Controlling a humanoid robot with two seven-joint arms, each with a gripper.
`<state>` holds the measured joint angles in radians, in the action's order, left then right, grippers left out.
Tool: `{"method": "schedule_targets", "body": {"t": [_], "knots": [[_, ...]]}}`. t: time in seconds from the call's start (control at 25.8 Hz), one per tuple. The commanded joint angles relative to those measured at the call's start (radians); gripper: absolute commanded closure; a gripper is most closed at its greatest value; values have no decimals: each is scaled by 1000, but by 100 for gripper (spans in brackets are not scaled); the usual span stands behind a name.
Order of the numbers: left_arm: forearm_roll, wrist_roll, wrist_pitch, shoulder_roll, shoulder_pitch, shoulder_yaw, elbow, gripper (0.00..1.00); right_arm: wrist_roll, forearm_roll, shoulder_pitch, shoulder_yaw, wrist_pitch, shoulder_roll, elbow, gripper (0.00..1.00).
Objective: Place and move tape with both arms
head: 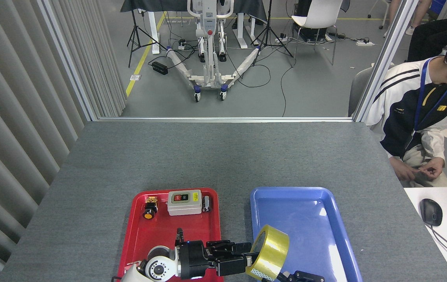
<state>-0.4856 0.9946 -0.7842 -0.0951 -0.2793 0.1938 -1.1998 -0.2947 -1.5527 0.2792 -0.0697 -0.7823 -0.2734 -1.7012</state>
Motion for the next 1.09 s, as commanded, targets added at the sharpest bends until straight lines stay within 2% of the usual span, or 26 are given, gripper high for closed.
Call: {"method": "schedule_targets", "body": {"t": [0.0,0.16,0.23,0.31,0.35,0.43,0.5,0.62,0.7,0.78,0.85,1.05], "knots": [[44,-5,-1,9,9,-43,-24,0,-7,0,-3,1,-3,-3,0,100],[104,-37,-1,21,25,-112,-37,0,-6,-1,-25,10,-3,-13,5,100],[93,-120,-1,48,61,-140,-57,0,-6,-1,-38,44,-3,-37,8,100],[29,-257,-1,97,107,-162,-95,1,-7,-1,-60,62,-3,-56,9,100],[-28,-327,-1,120,129,-171,-116,1,-12,2,-69,64,-3,-58,9,100],[-200,-485,65,152,190,-195,-193,1,-3,2,-86,67,-3,-52,8,100],[-416,-642,212,159,264,-197,-302,1,42,2,-115,84,-3,-60,9,100],[-745,-853,437,156,356,-191,-426,1,236,8,-137,94,-3,-60,8,100],[-861,-972,523,155,393,-180,-454,0,405,9,-164,93,-3,-53,8,100],[-864,-1011,554,156,404,-175,-457,0,575,11,-189,88,28,-53,8,100],[-860,-988,563,159,402,-177,-446,0,740,13,-215,80,80,-50,9,100],[-804,-823,553,173,397,-194,-429,0,982,39,-287,2,213,-43,32,100]]}}
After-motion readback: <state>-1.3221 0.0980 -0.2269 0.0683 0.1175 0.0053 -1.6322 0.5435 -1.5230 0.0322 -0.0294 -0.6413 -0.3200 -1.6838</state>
